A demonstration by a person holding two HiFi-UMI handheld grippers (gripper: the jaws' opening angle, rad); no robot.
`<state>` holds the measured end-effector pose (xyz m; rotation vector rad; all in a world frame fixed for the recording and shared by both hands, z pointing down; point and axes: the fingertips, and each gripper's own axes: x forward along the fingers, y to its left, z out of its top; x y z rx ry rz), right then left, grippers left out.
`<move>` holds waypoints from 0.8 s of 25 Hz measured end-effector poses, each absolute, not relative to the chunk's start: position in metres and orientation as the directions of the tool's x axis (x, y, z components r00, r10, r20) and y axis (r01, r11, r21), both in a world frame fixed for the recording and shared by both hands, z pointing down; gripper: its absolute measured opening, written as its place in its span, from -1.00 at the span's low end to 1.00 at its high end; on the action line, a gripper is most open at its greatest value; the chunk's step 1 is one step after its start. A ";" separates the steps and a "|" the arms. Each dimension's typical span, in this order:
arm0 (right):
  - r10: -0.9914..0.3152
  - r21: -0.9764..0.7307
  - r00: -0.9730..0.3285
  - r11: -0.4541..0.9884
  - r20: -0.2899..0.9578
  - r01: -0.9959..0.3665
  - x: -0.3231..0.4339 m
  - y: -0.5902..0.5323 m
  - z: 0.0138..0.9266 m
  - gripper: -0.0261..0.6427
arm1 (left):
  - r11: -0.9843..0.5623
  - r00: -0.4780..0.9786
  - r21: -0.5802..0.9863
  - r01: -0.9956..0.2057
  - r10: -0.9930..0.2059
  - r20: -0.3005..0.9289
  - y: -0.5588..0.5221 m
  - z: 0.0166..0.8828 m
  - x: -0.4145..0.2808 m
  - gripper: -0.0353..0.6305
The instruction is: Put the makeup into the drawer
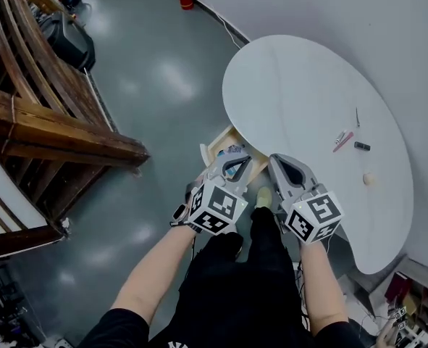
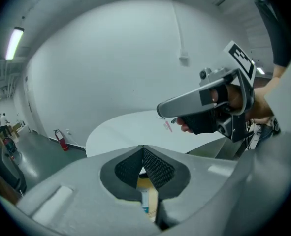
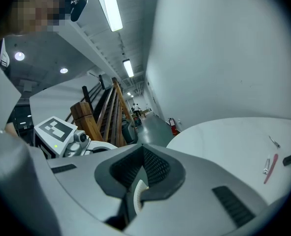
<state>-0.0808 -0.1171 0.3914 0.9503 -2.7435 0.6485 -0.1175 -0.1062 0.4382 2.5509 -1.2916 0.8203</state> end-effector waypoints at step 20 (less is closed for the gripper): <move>-0.580 -0.193 -0.792 0.769 0.191 -0.610 -0.107 -0.087 0.275 -0.88 | -0.535 0.504 -0.003 -0.845 -0.798 0.332 -0.074 0.291 -0.135 -0.87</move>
